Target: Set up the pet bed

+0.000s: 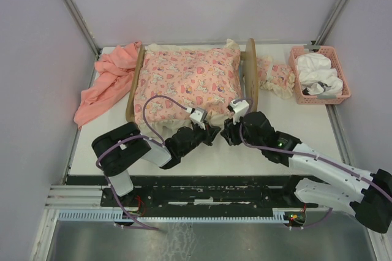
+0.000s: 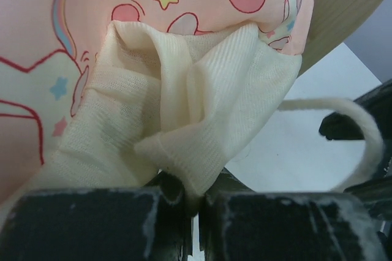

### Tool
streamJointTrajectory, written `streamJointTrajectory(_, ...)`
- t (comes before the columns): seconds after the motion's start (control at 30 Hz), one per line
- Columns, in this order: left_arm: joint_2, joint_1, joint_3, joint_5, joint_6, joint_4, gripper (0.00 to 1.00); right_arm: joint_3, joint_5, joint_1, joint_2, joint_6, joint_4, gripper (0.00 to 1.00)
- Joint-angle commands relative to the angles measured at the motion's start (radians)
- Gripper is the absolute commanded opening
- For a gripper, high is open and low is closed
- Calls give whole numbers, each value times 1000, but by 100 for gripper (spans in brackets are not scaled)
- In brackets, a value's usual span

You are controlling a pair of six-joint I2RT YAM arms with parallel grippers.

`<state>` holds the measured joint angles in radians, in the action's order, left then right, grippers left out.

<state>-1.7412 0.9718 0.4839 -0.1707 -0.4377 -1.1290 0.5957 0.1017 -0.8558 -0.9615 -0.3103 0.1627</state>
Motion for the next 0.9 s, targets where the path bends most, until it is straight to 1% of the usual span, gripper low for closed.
streamJointTrajectory(0.0, 17, -4, -13, 12, -34, -77, 3, 99, -9, -3, -68, 60, 118, 44)
streamJointTrajectory(0.07, 19, -5, -18, 10, -32, -80, 3, 49, -96, -3, -68, -23, 48, 40)
streamJointTrajectory(0.13, 21, -5, -21, 10, -31, -84, 3, -33, -151, -3, -48, -123, -65, 40)
streamJointTrajectory(0.2, 22, -5, -21, 15, -29, -84, 3, -130, -158, -3, -9, -239, -176, 41)
streamJointTrajectory(0.27, 20, -5, -19, 18, -25, -85, 3, -219, -157, -3, 37, -321, -274, 43)
streamJointTrajectory(0.3, 21, -5, -19, 21, -22, -84, 3, -240, -144, -3, 61, -332, -277, 43)
streamJointTrajectory(0.37, 22, -5, -20, 17, -21, -85, 3, -225, -104, -3, 116, -286, -198, 46)
streamJointTrajectory(0.47, 21, -4, -21, 20, -22, -90, 3, -117, -65, -3, 160, -82, -36, 48)
streamJointTrajectory(0.57, 19, -5, -26, 23, -28, -105, 3, -4, -64, -4, 124, 204, 68, 50)
streamJointTrajectory(0.63, 20, -5, -29, 26, -31, -111, 3, 49, -66, -5, 81, 383, 104, 50)
streamJointTrajectory(0.7, 21, -4, -31, 30, -34, -114, 3, 78, -73, -6, 45, 538, 109, 51)
streamJointTrajectory(0.77, 22, -5, -35, 30, -38, -119, 3, 84, -111, -8, 26, 678, 84, 52)
streamJointTrajectory(0.87, 18, -5, -40, 34, -43, -129, 3, 7, -204, -9, 37, 966, -35, 54)
